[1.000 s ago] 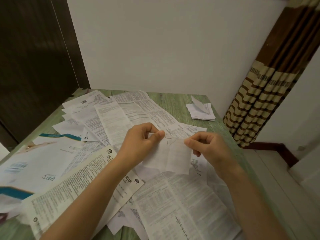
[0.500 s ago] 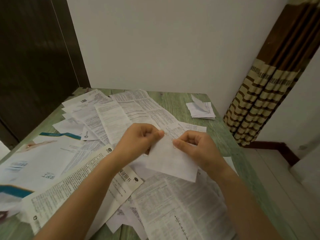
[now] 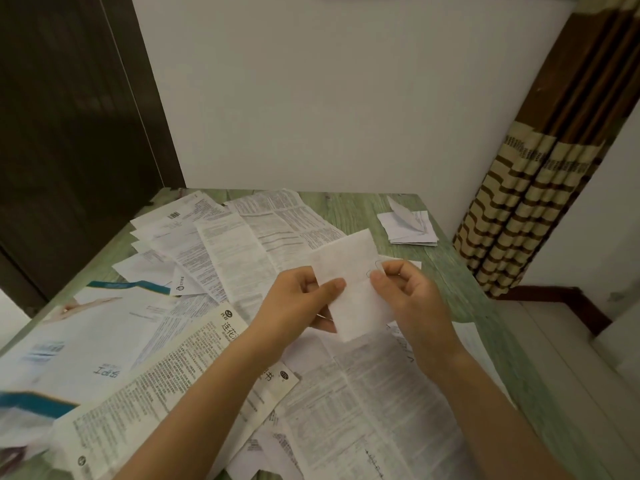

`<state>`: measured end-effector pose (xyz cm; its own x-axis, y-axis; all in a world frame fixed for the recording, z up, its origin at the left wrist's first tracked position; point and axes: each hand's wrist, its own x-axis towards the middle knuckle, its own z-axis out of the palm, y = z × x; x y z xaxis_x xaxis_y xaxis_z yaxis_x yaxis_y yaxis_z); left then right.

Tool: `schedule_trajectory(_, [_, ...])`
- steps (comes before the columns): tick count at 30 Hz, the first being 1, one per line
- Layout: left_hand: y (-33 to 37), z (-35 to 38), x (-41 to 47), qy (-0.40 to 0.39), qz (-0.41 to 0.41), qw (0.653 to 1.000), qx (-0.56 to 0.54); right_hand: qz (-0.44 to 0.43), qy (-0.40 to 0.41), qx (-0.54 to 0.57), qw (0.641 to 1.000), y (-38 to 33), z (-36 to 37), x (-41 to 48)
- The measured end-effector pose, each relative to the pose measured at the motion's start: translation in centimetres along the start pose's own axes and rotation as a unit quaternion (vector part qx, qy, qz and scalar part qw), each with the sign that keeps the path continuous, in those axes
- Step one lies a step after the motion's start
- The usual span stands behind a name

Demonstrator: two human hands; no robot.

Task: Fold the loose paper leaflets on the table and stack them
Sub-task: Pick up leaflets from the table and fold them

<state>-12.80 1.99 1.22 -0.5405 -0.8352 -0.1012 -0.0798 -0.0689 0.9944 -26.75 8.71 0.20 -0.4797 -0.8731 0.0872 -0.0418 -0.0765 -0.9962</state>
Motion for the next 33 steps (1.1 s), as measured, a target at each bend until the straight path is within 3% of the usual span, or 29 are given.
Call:
schedule_trajectory(5, [-0.1, -0.4, 0.3, 0.031, -0.011, 0.999, 0.012, 0.054, -0.052, 0.008, 0.997, -0.2, -0.1, -0.1])
schedule_trajectory(10, [0.0, 0.7, 0.2, -0.016, -0.099, 0.978, -0.184, 0.026, -0.017, -0.007, 0.999, 0.1, -0.6, 0.3])
schedule_trajectory(13, [-0.3, 1.1, -0.1, -0.075, -0.137, 0.965, -0.210, 0.000, -0.010, -0.037, 0.999, 0.7, -0.7, 0.4])
schedule_trajectory(19, [-1.1, 1.3, 0.0, -0.076, -0.073, 0.979, -0.175, -0.061, -0.020, -0.094, 0.993, 0.4, -0.6, 0.2])
schedule_trajectory(23, [-1.5, 1.2, 0.2, -0.046, -0.025, 0.987, -0.154, -0.016, 0.002, -0.026, 1.000, 0.0, -0.4, 0.1])
schedule_trajectory(33, [-1.2, 0.8, 0.3, -0.005, 0.025, 0.995, -0.092, 0.022, -0.036, -0.053, 0.998, 0.0, -0.8, 0.2])
